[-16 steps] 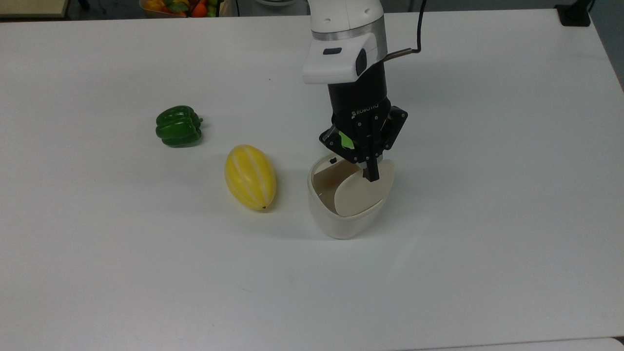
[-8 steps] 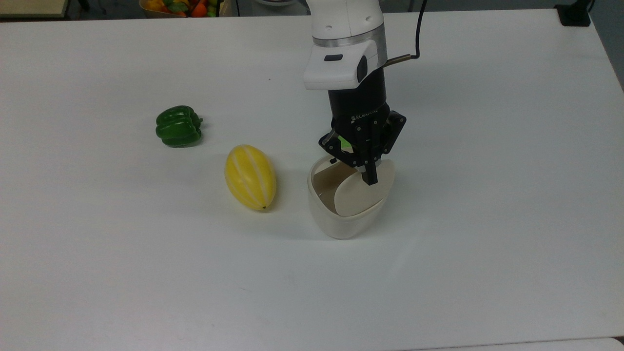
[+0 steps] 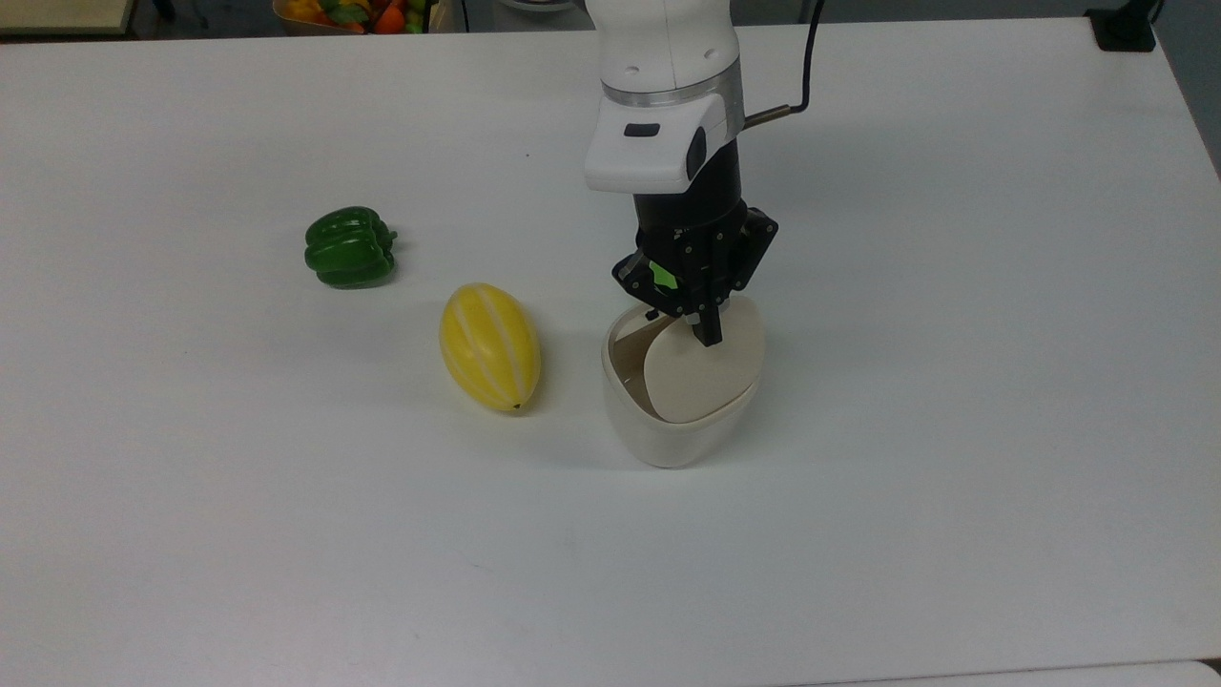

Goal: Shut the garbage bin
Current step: 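Push the lid over and down onto the bin's rim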

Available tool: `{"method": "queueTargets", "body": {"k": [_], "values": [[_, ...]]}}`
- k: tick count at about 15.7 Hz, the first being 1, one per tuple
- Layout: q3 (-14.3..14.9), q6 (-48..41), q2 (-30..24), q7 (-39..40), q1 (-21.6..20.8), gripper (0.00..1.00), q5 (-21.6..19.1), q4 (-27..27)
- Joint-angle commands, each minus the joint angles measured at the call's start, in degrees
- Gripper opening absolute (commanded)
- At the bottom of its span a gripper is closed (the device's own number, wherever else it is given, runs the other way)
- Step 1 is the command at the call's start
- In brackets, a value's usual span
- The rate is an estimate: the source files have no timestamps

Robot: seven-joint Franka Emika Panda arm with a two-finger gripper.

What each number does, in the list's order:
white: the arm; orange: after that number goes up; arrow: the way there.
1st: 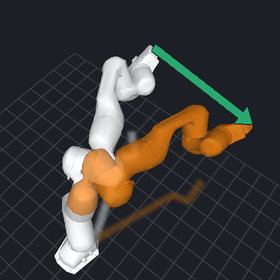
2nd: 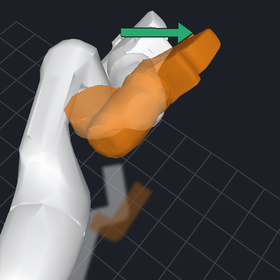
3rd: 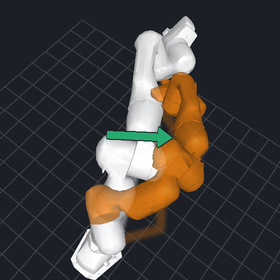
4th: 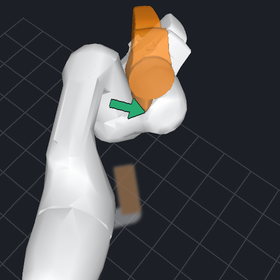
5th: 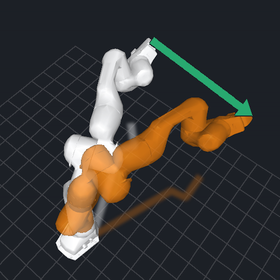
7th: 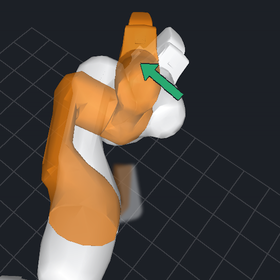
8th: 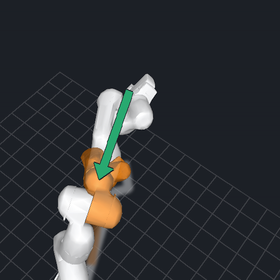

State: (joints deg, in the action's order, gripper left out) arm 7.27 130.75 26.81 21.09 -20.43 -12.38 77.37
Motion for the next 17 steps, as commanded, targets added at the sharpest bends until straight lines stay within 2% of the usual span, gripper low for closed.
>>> {"method": "queueTargets", "body": {"k": [1, 17], "values": [[0.4, -3.7, -0.9, 0.4, 0.2, 0.0, 0.3, 0.4], [0.5, -5.5, 0.3, 1.5, 0.4, 0.0, 1.0, 6.3]]}}
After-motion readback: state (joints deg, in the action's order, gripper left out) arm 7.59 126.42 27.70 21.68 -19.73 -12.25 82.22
